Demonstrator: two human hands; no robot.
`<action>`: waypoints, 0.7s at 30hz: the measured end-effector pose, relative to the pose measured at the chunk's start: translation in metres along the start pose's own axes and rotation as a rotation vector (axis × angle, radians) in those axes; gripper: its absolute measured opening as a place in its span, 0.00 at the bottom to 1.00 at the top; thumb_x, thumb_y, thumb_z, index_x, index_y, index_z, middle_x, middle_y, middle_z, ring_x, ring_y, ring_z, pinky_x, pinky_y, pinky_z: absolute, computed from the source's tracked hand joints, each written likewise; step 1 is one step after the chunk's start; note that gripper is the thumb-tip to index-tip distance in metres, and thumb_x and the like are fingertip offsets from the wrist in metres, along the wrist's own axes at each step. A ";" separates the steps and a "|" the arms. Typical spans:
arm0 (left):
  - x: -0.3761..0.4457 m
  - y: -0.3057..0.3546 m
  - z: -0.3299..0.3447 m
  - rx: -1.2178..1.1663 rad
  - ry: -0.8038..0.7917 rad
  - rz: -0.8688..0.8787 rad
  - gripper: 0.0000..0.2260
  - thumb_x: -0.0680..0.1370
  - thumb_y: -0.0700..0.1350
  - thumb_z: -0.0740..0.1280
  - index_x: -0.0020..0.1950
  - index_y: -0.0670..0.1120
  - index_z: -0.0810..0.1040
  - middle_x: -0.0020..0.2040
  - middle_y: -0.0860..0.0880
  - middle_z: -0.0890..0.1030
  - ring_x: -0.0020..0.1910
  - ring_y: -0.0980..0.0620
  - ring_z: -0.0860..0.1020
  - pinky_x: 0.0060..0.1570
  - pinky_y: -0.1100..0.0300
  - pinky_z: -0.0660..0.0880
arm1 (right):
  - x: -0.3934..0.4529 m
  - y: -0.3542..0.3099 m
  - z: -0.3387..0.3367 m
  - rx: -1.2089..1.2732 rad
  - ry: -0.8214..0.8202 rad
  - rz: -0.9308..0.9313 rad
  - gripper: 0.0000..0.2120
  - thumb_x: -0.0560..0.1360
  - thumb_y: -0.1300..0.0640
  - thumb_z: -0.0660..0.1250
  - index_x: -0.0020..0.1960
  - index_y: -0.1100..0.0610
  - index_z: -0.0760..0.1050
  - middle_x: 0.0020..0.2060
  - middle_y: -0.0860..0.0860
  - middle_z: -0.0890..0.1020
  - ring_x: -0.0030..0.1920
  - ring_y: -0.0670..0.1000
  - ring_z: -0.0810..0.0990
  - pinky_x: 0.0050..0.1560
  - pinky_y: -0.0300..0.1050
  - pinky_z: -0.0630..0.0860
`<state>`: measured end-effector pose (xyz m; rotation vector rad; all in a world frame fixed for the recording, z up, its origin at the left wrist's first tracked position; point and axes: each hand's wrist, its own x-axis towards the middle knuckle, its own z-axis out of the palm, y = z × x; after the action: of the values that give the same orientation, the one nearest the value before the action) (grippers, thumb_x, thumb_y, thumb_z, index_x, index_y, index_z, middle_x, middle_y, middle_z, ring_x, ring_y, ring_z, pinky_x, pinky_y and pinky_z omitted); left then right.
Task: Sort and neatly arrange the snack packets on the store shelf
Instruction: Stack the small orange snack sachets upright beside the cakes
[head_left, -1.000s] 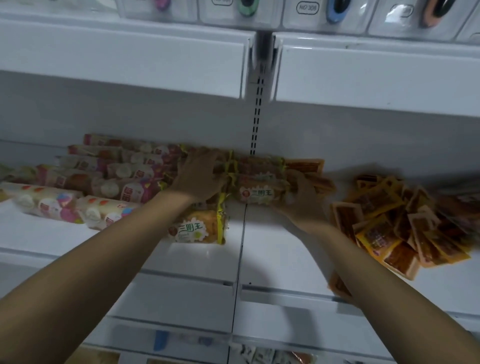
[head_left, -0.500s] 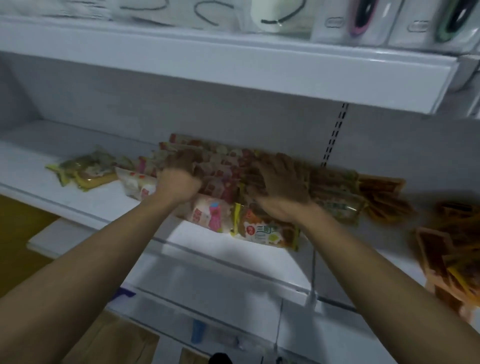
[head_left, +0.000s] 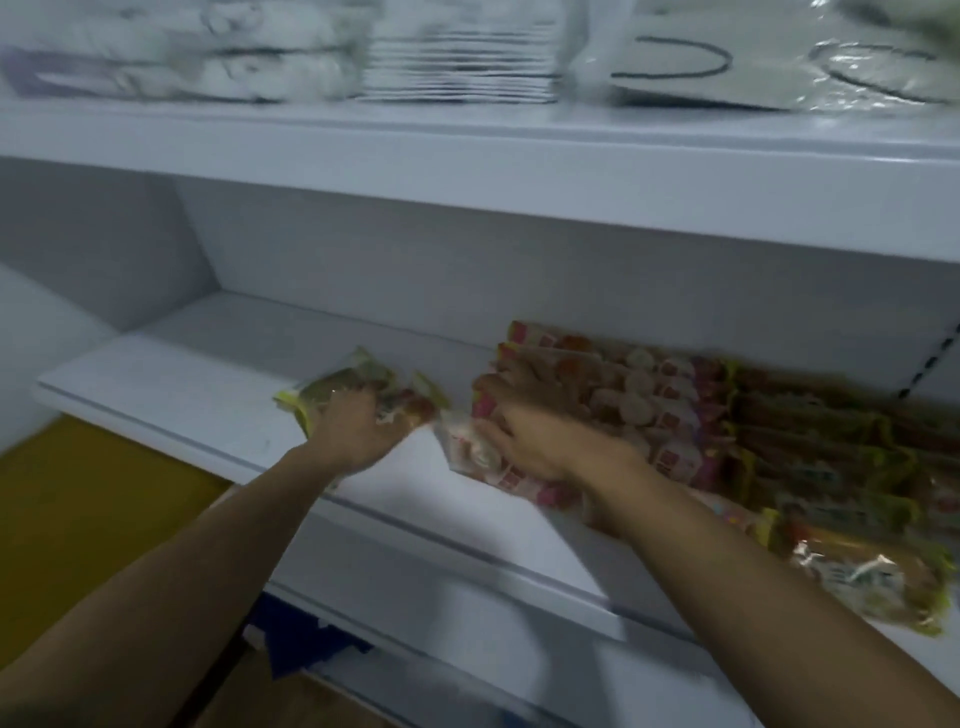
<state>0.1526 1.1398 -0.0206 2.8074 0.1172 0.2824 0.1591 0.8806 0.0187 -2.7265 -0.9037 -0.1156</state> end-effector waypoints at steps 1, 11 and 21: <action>0.005 -0.009 0.005 0.001 0.009 0.018 0.28 0.74 0.75 0.59 0.54 0.54 0.80 0.47 0.53 0.82 0.46 0.49 0.81 0.47 0.54 0.77 | 0.011 -0.005 0.005 -0.008 0.019 0.021 0.20 0.80 0.42 0.62 0.69 0.48 0.70 0.73 0.54 0.66 0.76 0.58 0.59 0.71 0.62 0.63; 0.020 -0.002 -0.025 -0.289 0.357 0.188 0.34 0.68 0.61 0.77 0.69 0.48 0.74 0.58 0.46 0.83 0.54 0.44 0.82 0.52 0.48 0.80 | 0.046 -0.042 -0.003 0.613 0.226 0.239 0.16 0.83 0.47 0.64 0.69 0.46 0.70 0.59 0.46 0.78 0.58 0.46 0.77 0.55 0.45 0.76; 0.001 0.134 -0.054 -0.930 -0.277 0.360 0.20 0.82 0.51 0.68 0.73 0.57 0.71 0.61 0.53 0.80 0.57 0.55 0.83 0.54 0.62 0.81 | -0.045 0.029 -0.055 1.118 0.523 0.452 0.14 0.76 0.45 0.74 0.59 0.49 0.79 0.51 0.49 0.87 0.51 0.51 0.87 0.53 0.53 0.84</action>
<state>0.1491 1.0291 0.0721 1.8911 -0.4661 0.0027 0.1408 0.8169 0.0575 -1.6419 -0.0848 -0.1578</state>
